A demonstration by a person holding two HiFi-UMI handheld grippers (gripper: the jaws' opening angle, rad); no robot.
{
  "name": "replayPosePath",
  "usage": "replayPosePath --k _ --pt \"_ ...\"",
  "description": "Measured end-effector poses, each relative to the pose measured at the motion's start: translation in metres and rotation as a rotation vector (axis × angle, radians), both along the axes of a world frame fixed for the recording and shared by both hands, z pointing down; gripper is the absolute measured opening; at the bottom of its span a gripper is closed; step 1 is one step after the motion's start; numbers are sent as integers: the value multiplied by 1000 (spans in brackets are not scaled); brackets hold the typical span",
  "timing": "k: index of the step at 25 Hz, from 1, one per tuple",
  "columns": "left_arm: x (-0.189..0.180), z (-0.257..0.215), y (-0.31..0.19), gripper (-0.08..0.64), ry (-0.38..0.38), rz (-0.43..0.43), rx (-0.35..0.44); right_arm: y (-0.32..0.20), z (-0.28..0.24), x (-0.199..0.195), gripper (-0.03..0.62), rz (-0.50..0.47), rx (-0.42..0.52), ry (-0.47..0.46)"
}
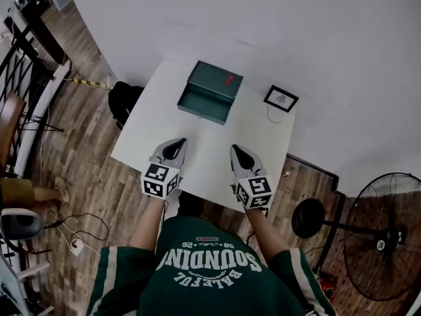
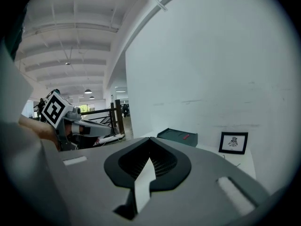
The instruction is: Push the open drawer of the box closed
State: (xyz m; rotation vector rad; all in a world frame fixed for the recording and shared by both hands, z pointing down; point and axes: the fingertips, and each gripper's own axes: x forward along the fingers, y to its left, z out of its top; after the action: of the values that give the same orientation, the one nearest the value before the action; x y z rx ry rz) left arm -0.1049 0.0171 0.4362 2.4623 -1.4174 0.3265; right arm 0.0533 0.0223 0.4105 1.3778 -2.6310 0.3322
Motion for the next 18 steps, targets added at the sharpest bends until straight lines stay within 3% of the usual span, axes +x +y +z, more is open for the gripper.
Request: replayPosePath --k 9,18 --pt "-32 17 -97 52 2 99 -48 -89 -1 -26 2 109 -19 10" --pt "-18 31 -130 52 29 151 -73 -119 -3 -15 2 165 -4 23"
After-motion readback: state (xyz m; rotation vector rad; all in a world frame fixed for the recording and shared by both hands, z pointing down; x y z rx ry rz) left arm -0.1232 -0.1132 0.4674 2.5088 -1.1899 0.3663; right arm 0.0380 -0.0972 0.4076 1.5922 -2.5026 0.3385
